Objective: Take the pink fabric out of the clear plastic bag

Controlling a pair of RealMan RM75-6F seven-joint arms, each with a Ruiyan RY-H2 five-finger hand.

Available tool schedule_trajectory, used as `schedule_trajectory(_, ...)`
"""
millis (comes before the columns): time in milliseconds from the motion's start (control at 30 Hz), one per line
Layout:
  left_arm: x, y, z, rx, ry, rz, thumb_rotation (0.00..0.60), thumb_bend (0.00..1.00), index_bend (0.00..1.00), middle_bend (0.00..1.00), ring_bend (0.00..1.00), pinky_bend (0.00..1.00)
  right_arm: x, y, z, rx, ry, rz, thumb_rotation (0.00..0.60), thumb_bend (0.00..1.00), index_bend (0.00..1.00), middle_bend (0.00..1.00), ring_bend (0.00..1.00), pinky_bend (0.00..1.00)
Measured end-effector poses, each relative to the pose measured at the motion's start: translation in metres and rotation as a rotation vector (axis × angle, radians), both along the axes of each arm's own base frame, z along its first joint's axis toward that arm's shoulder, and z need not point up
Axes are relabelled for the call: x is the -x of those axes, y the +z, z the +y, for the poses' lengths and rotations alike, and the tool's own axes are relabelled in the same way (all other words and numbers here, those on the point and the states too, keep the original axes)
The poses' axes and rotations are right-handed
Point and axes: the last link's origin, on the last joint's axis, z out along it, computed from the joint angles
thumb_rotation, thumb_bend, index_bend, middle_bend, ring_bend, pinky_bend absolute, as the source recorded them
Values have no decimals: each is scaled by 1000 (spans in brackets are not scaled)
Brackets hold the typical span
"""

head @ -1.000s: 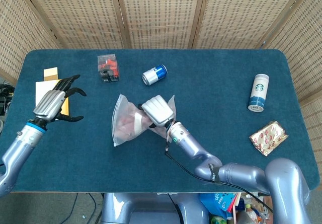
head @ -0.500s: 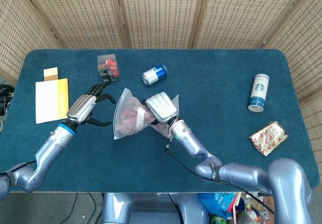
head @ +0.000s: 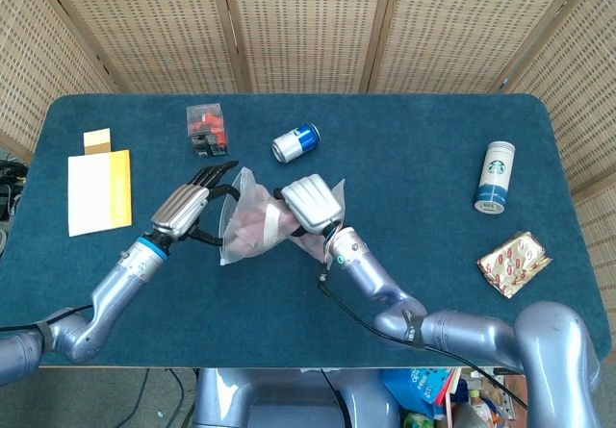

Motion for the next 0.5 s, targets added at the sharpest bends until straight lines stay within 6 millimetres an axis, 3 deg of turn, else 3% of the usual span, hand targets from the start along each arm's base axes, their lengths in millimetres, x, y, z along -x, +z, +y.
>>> schedule_trajectory(500, -14, -25, -5, 7, -47, 28, 600, 113, 382, 0, 0, 0, -3, 7, 0, -3, -27, -27, 600, 708, 565, 680, 638, 792)
